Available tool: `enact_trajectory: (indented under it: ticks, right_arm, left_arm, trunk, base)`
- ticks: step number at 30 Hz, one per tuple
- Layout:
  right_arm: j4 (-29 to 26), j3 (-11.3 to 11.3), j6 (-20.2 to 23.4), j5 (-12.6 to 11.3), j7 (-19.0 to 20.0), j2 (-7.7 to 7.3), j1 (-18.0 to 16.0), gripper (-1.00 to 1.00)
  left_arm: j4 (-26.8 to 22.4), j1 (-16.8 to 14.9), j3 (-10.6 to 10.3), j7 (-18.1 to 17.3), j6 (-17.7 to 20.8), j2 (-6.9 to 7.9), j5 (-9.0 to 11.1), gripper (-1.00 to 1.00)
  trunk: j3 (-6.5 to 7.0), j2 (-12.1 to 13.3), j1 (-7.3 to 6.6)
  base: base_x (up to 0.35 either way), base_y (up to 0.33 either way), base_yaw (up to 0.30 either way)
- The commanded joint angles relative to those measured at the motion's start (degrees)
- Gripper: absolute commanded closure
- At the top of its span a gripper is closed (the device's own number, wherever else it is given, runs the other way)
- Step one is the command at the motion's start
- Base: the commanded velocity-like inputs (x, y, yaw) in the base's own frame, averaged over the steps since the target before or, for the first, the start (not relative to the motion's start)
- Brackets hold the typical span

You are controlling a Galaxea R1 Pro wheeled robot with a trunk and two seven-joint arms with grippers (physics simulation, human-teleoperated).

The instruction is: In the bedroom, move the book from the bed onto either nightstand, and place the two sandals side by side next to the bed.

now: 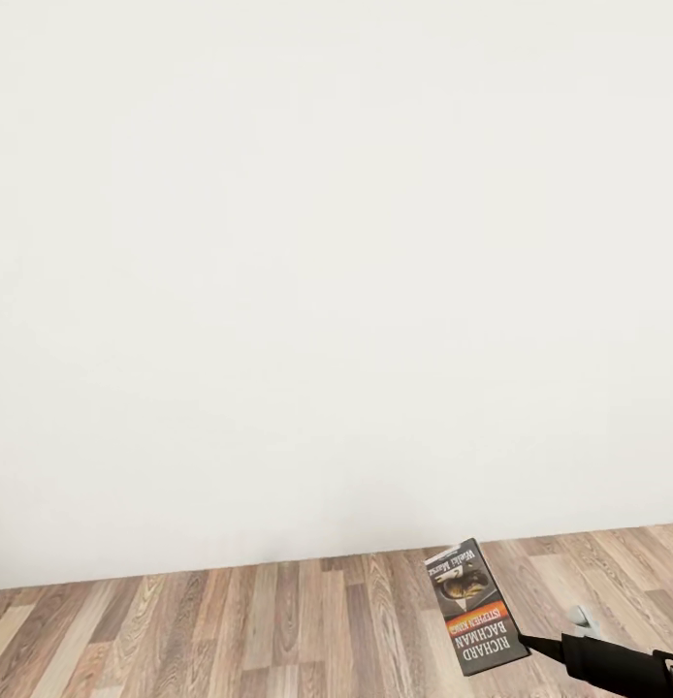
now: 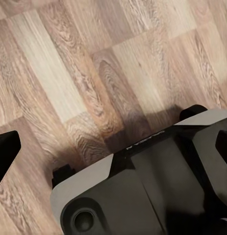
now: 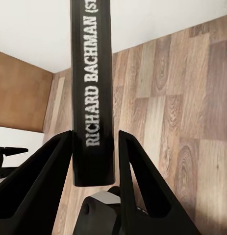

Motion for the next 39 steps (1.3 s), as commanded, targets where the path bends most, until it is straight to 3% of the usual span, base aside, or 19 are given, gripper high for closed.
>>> enact_trajectory:
  ticks: [1, 11, 24, 39]
  right_arm:
    - [0.0, 0.3, 0.6, -0.7, 0.1, -0.03, -0.1, 1.0]
    - [0.0, 0.3, 0.6, -0.7, 0.1, -0.03, -0.1, 1.0]
    - [0.0, 0.3, 0.6, -0.6, 0.1, -0.03, -0.1, 1.0]
    - [0.0, 0.3, 0.6, -0.6, 0.1, -0.03, -0.1, 1.0]
  left_arm:
    - [0.0, 0.0, 0.4, -0.2, -0.3, 0.01, -0.6, -1.0]
    - [0.0, 0.0, 0.4, -0.2, -0.3, 0.01, -0.6, -1.0]
    - [0.0, 0.0, 0.4, -0.2, -0.3, 0.01, -0.6, -1.0]
    - [0.0, 0.0, 0.4, -0.2, -0.3, 0.01, -0.6, -1.0]
  trunk:
    - [-0.15, -0.1, 0.04]
    - [-0.63, -0.1, 0.04]
    - [-1.24, -0.1, 0.04]
    - [-1.31, -0.1, 0.04]
  base:
    - [0.208, 0.0, -0.233]
    - [0.282, 0.0, -0.233]
    - [0.021, 0.0, -0.224]
    - [0.244, 0.096, -0.017]
